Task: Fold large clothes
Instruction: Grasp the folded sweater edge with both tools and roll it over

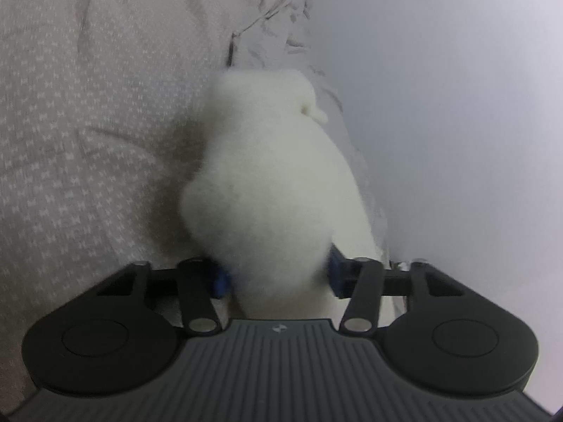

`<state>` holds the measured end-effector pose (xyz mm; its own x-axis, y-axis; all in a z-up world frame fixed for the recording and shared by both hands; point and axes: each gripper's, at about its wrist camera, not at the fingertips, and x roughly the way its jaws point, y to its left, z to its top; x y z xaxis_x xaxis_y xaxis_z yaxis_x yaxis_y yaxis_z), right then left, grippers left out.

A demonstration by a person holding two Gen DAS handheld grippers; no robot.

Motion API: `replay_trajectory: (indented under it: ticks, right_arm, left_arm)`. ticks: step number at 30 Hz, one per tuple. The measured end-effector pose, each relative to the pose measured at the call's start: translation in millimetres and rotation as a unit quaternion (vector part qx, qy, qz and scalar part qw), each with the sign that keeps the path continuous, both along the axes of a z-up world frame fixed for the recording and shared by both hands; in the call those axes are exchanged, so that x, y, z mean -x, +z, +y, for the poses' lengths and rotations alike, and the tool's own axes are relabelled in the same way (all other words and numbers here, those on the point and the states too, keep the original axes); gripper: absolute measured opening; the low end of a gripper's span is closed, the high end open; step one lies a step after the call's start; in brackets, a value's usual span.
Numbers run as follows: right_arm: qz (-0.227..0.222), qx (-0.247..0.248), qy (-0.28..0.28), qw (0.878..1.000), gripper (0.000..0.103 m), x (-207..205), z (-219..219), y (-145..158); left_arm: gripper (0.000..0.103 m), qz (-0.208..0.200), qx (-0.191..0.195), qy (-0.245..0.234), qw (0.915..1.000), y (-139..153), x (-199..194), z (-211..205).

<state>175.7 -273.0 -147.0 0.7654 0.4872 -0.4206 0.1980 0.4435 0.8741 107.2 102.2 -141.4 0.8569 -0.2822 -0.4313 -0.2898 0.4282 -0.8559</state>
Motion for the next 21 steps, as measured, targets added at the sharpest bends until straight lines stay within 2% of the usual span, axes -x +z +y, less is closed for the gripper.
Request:
replay_trajectory:
  ticks: [4, 8, 12, 15, 21]
  right_arm:
    - [-0.037, 0.05, 0.006, 0.998, 0.036, 6.7, 9.4, 15.2]
    - [-0.079, 0.086, 0.002, 0.993, 0.032, 16.4, 13.0, 37.6]
    - [-0.102, 0.107, 0.0, 0.989, 0.031, 38.8, 14.7, 57.3]
    - [-0.117, 0.116, 0.007, 0.986, 0.031, 60.3, 13.0, 71.3]
    - [-0.143, 0.125, 0.001, 0.982, 0.031, 108.2, 8.5, 92.7]
  left_arm:
    - [0.037, -0.026, -0.063, 0.002, 0.9977, 17.0, 0.9, -8.4]
    - [0.034, -0.05, -0.077, -0.001, 0.9958, 34.2, 11.5, -10.9]
    - [0.033, -0.069, -0.116, -0.009, 0.9909, 58.1, 42.1, -15.5]
    - [0.033, -0.064, -0.161, -0.023, 0.9846, 75.0, 67.5, -22.3]
    - [0.033, -0.078, -0.166, -0.028, 0.9827, 98.8, 114.2, -23.9]
